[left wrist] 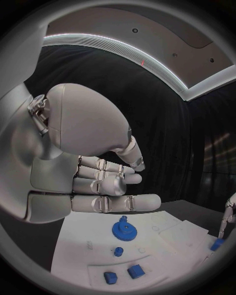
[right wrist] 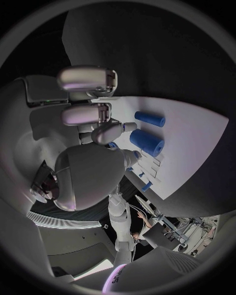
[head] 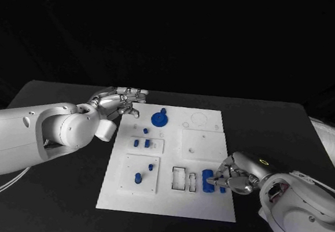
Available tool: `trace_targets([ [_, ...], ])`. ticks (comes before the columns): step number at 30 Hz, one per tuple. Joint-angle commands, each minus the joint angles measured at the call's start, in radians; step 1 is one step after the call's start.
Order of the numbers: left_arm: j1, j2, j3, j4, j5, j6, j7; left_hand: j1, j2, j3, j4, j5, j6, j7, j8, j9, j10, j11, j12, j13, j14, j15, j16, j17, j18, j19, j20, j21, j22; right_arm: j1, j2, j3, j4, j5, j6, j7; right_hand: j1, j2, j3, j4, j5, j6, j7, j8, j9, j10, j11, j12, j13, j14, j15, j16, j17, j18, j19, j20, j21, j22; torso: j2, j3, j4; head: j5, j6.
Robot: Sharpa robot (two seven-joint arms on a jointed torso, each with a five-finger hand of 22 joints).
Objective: Assemble the parts on the task board
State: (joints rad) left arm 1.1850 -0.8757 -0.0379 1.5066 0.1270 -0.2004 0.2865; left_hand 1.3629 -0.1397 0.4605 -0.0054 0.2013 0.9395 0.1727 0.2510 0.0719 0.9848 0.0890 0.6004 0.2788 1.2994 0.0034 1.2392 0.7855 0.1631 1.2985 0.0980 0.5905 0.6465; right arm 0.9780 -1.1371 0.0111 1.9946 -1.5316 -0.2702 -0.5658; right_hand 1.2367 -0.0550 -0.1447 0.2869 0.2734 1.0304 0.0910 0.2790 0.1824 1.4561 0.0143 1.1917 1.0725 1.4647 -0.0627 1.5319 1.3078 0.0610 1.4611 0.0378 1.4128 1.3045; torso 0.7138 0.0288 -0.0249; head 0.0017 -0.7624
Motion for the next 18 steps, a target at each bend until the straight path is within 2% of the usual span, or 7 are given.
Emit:
trace_targets([
  [1, 0.0, 0.0, 0.0, 0.002, -0.003, 0.017, 0.002, -0.004, 0.001, 0.003, -0.003, -0.001, -0.005, 0.001, 0.004, 0.0, -0.006, -0.001, 0.003, -0.001, -0.009, 0.0, -0.007, -0.001, 0.018, -0.004, 0.0, 0.002, 0.001, -0.007, 0.013, 0.0, -0.008, -0.052, 0.056, -0.015, 0.001, 0.013, -0.006, 0.001, 0.004, -0.008, -0.003, 0.004, 0.002, 0.078, -0.007, 0.318, 0.43, 0.092, -0.002, 0.005, 0.186, -0.007, 0.032, -0.002, 0.005, 0.001, 0.0, 0.0004, -0.0003, 0.001, -0.003],
  [8, 0.0, -0.002, 0.0, 0.003, -0.003, 0.018, 0.002, -0.004, 0.001, 0.003, -0.003, -0.001, -0.005, 0.001, 0.004, 0.0, -0.006, -0.001, 0.003, -0.001, -0.009, 0.0, -0.007, -0.001, 0.018, -0.004, 0.0, 0.002, 0.001, -0.018, 0.046, 0.0, -0.035, -0.075, 0.077, -0.018, 0.003, 0.015, -0.007, 0.001, 0.006, -0.01, -0.002, 0.006, 0.005, 0.078, -0.007, 0.317, 0.43, 0.092, -0.002, 0.005, 0.187, -0.007, 0.032, -0.002, 0.006, 0.003, 0.0, -0.0002, 0.0013, 0.001, -0.012],
  [13, 0.0, -0.003, 0.0, 0.004, -0.003, 0.018, 0.001, -0.004, 0.001, 0.003, -0.003, -0.001, -0.005, 0.001, 0.004, 0.0, -0.006, -0.001, 0.003, -0.001, -0.009, 0.0, -0.007, -0.001, 0.018, -0.004, 0.0, 0.002, 0.001, -0.025, 0.069, 0.0, -0.055, -0.074, 0.09, -0.019, 0.013, 0.022, -0.006, -0.002, 0.013, -0.013, -0.002, 0.012, 0.013, 0.077, -0.006, 0.317, 0.43, 0.092, -0.001, 0.006, 0.189, -0.007, 0.032, -0.001, 0.008, 0.006, 0.0, -0.0001, 0.0005, 0.004, -0.013],
  [18, 0.0, -0.004, 0.0, 0.006, -0.003, 0.018, 0.001, -0.004, 0.001, 0.003, -0.003, -0.001, -0.005, 0.001, 0.004, 0.0, -0.006, -0.001, 0.003, -0.001, -0.009, 0.0, -0.007, -0.001, 0.018, -0.004, 0.0, 0.002, 0.001, -0.033, 0.084, 0.0, -0.067, -0.073, 0.092, -0.021, 0.032, 0.04, -0.001, -0.007, 0.025, -0.013, -0.004, 0.024, 0.026, 0.077, -0.008, 0.316, 0.431, 0.092, -0.002, 0.007, 0.19, -0.007, 0.031, -0.001, 0.01, 0.008, 0.0, -0.0002, 0.0004, 0.008, -0.015],
])
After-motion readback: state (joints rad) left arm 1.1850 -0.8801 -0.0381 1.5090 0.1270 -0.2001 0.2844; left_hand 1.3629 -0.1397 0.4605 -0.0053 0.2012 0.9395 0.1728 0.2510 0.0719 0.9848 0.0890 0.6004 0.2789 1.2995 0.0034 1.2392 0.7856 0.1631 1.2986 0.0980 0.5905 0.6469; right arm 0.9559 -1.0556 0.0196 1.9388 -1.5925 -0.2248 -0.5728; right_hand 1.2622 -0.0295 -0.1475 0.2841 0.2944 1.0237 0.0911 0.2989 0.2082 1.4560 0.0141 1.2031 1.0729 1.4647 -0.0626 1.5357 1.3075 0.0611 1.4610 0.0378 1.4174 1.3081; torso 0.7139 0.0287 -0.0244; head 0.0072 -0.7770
